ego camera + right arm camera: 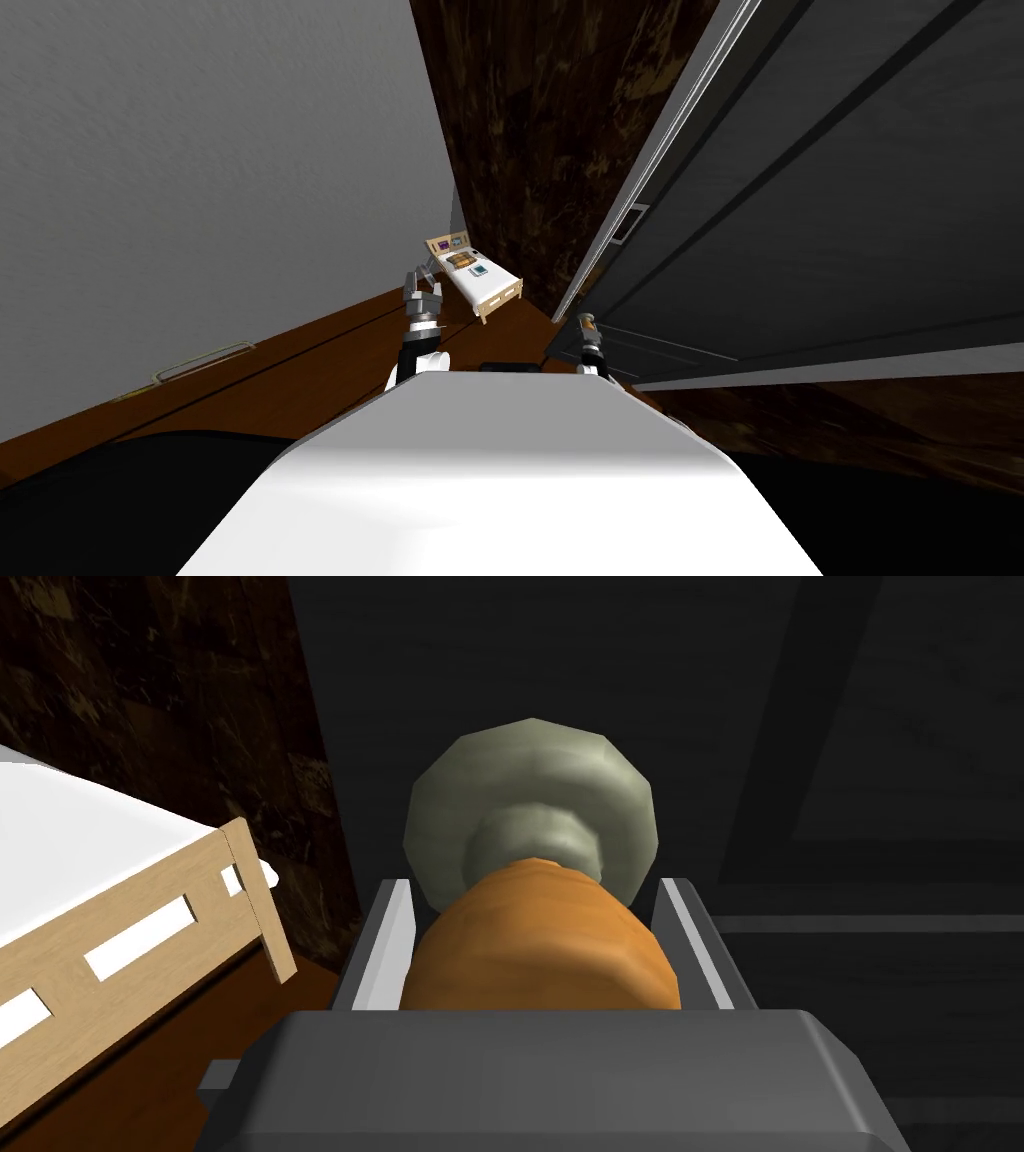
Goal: Pull the door open
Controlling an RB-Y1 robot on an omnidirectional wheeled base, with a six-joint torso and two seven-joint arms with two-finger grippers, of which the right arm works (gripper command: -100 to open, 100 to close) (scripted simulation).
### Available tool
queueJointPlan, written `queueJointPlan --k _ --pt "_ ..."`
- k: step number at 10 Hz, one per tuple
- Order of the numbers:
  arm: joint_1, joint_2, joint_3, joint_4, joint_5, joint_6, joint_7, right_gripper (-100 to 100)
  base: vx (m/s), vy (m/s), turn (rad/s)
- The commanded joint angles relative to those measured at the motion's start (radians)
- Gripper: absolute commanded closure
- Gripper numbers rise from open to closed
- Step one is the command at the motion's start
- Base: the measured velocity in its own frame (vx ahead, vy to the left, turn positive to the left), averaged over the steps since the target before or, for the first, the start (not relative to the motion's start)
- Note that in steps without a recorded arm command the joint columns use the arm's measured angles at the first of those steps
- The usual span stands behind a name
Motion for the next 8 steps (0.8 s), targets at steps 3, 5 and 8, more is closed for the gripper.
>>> queueJointPlan --k 3,5,8 --pt "0.020 -0.031 0.041 -0.013 0.020 -0.021 -0.044 100 -0.219 -0.011 0.108" --pt "0.034 -0.053 0.070 -0.021 0.033 -0.036 -0.074 100 -0.246 -0.034 0.106" --pt "0.049 -0.075 0.100 -0.030 0.048 -0.051 -0.105 100 -0.207 -0.017 0.078"
